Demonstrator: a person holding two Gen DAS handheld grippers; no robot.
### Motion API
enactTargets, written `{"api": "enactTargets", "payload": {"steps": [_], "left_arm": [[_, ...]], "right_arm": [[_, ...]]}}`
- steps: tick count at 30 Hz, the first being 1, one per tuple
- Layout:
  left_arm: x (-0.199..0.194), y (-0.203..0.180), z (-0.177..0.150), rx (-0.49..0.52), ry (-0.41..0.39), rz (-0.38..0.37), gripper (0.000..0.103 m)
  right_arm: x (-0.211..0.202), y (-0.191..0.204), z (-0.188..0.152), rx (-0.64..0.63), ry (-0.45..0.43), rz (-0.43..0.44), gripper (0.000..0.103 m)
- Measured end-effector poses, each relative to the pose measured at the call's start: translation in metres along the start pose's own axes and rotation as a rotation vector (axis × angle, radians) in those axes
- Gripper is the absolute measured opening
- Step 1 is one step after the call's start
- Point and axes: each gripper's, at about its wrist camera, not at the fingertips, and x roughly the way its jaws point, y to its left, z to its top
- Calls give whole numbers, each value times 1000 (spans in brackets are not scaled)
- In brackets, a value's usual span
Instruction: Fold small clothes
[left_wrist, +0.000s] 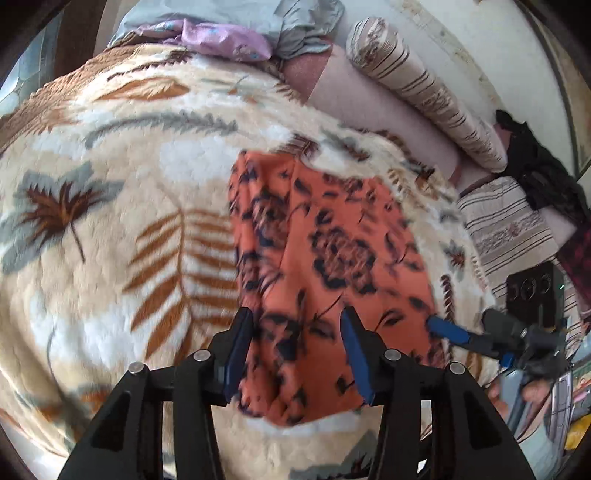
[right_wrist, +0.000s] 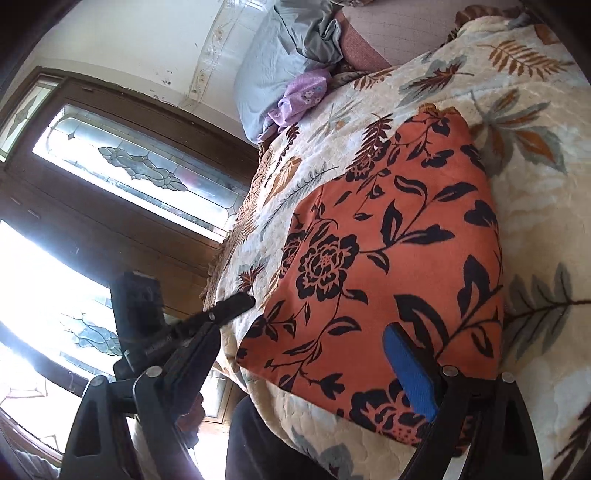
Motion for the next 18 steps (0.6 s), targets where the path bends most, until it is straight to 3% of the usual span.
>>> {"api": "enactTargets", "payload": {"steps": [1, 5, 9, 13, 18], "left_arm": [[10, 7, -10, -20, 35, 49, 41], [-3, 10, -16, -98, -17, 16, 40], [-21, -15, -10, -22, -63, 73, 48], [-33, -36, -4, 47, -140, 171, 68], [-31, -48, 5, 80, -157, 198, 70]], "right_arm": [[2, -8, -2, 22, 9, -15, 91], [-9, -10, -5, 52, -16, 12, 91], [-29, -3, -6, 22, -62, 12, 91], [-51, -15, -11, 53, -105, -13, 91], [-76, -41, -17, 116, -139, -57, 91]]}}
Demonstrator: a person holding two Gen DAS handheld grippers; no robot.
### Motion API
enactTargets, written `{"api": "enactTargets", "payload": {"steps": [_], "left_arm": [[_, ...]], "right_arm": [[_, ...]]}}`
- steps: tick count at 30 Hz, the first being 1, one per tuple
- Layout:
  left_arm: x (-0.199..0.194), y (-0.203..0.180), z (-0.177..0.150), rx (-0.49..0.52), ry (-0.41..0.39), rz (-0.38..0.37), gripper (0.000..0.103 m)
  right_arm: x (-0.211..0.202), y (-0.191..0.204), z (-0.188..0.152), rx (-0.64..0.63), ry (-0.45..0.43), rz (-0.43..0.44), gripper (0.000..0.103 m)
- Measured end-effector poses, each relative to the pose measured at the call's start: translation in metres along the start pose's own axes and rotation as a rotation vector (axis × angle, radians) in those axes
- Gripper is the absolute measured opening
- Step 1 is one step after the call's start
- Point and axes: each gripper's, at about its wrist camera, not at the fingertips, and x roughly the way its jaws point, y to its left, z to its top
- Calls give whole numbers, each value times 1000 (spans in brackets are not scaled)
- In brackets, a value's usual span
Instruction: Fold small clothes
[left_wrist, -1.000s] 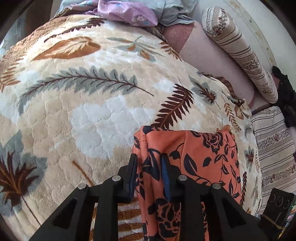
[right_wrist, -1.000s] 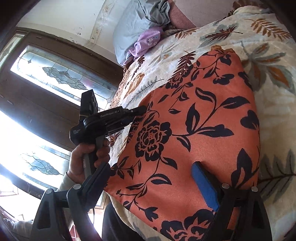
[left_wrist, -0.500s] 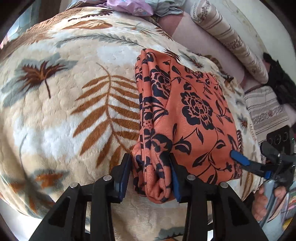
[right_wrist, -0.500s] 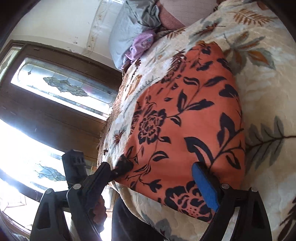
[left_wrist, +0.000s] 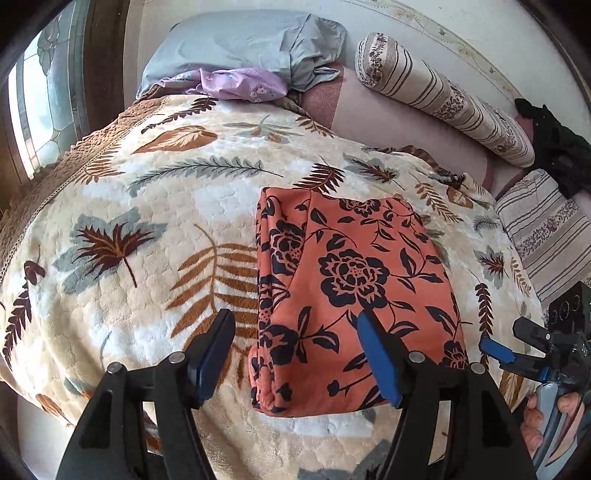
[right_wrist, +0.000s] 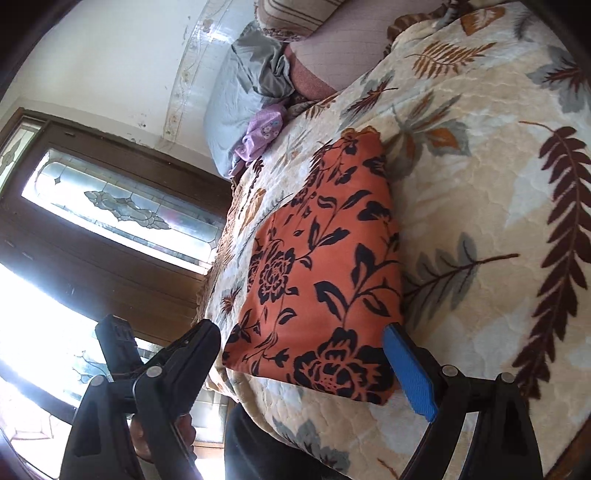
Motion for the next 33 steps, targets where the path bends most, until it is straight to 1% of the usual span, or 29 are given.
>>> {"api": "enactTargets", "payload": {"steps": [6, 15, 17, 19, 22, 23, 26, 28, 29, 30, 31, 33], "left_arm": [[4, -4, 5, 14, 4, -9, 70], [17, 2, 13, 7, 28, -11, 70], [20, 7, 16, -12, 38, -31, 71], [24, 14, 20, -51, 49, -69, 79], [33, 21, 27, -83, 44, -110, 79], [39, 24, 29, -87, 53, -110, 79], [67, 28, 28, -78, 118, -93, 79], [89, 31, 21, -72, 194, -40, 79], [95, 35, 18, -94, 203, -51, 80], [94, 38, 16, -112, 187, -62, 81], [93, 39, 15, -113, 181, -70, 81], [91, 38, 14, -99, 179, -71, 81]], "right_arm": [[-11, -14, 5, 28, -21, -26, 91], [5, -15, 23, 21, -6, -37, 91], [13, -15, 29, 14, 8, -41, 91], [21, -18, 37, 17, 21, -54, 91], [37, -25, 50, 34, 37, -66, 92], [43, -28, 55, 43, 44, -69, 92], [68, -33, 66, 60, 77, -65, 92], [88, -33, 68, 67, 139, -24, 90], [94, -24, 67, 36, 160, -28, 59], [93, -9, 64, -40, 154, -107, 43], [91, 1, 61, -98, 134, -150, 38], [95, -2, 58, -109, 141, -205, 38]]}}
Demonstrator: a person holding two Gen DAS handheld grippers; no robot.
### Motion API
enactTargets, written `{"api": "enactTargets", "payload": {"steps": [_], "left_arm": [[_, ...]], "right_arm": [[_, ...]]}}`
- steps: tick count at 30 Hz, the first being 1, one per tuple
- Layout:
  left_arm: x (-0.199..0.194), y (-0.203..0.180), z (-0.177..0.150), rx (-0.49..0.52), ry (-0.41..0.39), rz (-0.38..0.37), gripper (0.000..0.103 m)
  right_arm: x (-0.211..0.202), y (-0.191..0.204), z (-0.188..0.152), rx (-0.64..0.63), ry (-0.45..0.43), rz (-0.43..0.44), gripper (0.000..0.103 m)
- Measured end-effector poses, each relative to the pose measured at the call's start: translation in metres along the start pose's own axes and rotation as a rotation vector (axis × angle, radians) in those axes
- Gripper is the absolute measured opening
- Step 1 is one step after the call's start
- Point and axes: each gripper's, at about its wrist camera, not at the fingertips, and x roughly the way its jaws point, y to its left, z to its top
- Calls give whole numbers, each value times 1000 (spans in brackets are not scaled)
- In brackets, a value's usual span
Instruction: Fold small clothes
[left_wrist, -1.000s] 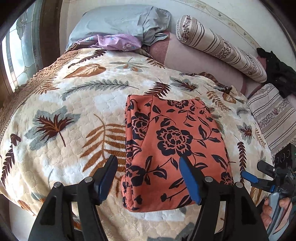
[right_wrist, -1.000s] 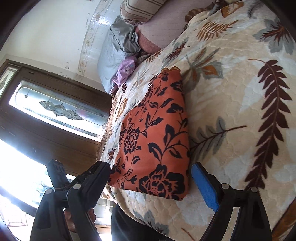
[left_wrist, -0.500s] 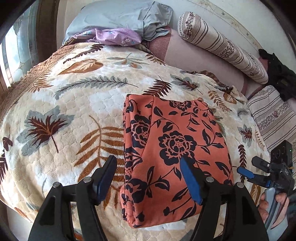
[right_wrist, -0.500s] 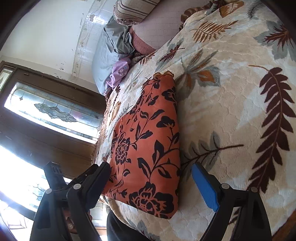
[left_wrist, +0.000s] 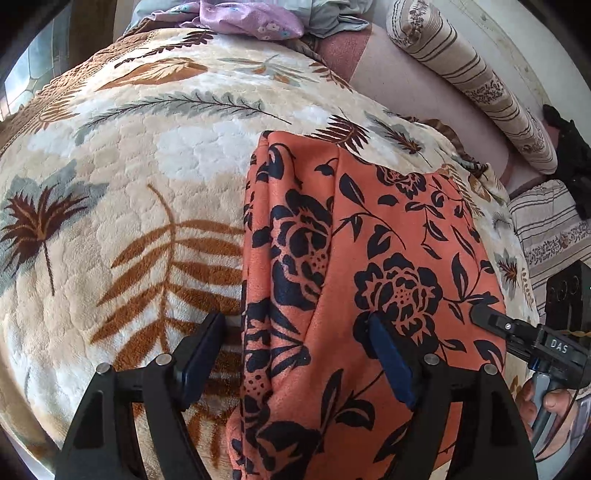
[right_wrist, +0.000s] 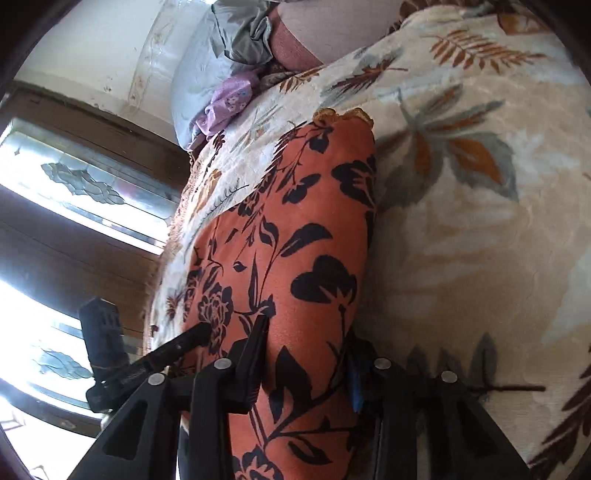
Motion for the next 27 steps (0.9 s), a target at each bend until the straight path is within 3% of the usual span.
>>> {"api": "enactTargets", "payload": {"steps": [1, 2, 5, 7, 20, 22, 25, 27], "left_arm": [[0, -1, 0, 6, 2, 4, 81], [-2, -1, 0, 10, 3, 10, 81], [-7, -1, 1, 23, -1, 16, 81], [-8, -1, 0, 29, -4, 19, 81], [-19, -8, 4, 101, -34, 54, 81], [-23, -6, 7, 96, -38, 13, 81], [-24, 6, 10, 24, -31, -112, 81], [-12, 15, 11, -13, 4, -125, 81]], "right_arm": [[3, -9, 0, 34, 4, 21, 41], [4, -18, -1, 89, 6, 61, 56], [-7, -28, -5, 143, -38, 133, 83], [-18, -27, -6, 130, -73, 126, 89], [-12, -28, 7, 171, -72, 141, 89], [-9, -23, 9, 163, -71, 142, 89], [-4, -16, 13, 145, -66, 151, 89], [6, -12, 16, 141, -49, 149, 89]]}}
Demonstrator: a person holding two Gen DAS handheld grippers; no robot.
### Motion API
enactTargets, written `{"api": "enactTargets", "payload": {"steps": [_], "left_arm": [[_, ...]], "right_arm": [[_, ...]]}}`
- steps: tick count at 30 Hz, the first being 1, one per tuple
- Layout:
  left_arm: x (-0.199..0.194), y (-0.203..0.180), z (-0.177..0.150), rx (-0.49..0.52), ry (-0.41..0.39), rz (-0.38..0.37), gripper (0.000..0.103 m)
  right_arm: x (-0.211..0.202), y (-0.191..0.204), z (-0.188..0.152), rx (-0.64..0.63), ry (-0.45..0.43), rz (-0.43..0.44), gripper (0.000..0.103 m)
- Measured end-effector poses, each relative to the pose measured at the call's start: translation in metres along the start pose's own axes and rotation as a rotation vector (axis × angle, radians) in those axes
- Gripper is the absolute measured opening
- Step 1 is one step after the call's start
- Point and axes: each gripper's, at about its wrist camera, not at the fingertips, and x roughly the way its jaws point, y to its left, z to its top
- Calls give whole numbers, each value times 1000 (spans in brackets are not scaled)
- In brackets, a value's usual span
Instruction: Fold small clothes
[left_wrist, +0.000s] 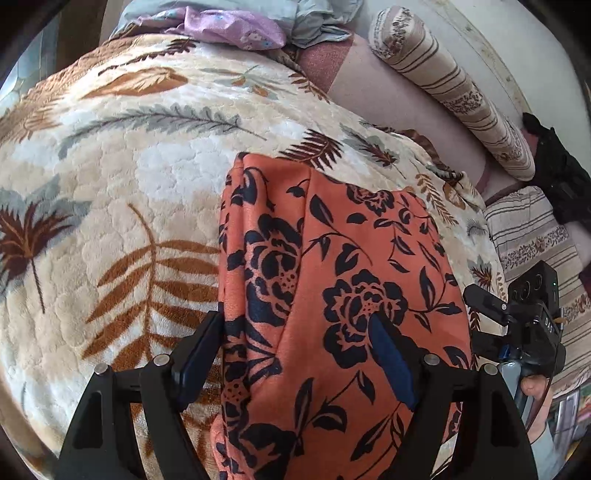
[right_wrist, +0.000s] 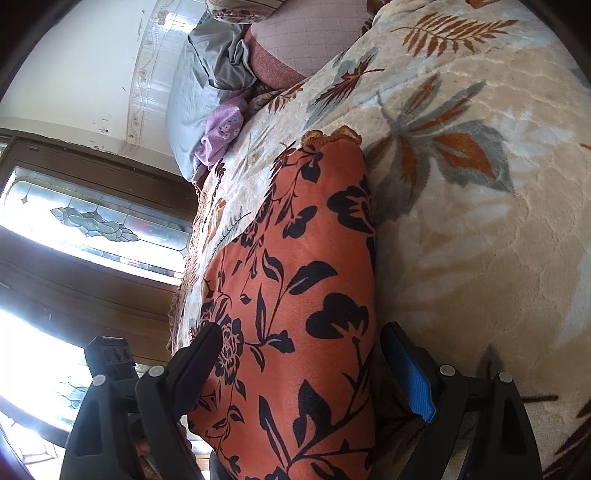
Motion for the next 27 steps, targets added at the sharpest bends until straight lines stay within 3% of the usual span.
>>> {"api": "enactTargets", "payload": {"steps": [2, 7, 10, 13, 16, 22, 24, 27], "left_arm": [[12, 7, -2, -31, 41, -12, 81], [9, 6, -2, -18, 29, -34, 80], [13, 10, -1, -30, 36, -58, 67], [11, 15, 0, -39, 43, -87, 53], [9, 16, -2, -36, 45, -103, 46], [5, 22, -3, -60, 44, -126, 43], [5, 26, -3, -65, 48, -134, 46], [4, 29, -3, -73, 57, -145, 50]], "right_arm": [[13, 0, 1, 2, 36, -11, 89], [23, 14, -2, -71, 45, -45, 86], [30, 10, -1, -75, 69, -94, 63], [28, 2, -1, -62, 73, -78, 58], [27, 3, -1, -84, 80, -91, 54], [25, 4, -2, -75, 76, -91, 52], [24, -5, -2, -12, 69, -48, 58], [24, -9, 0, 22, 70, -18, 59]]}}
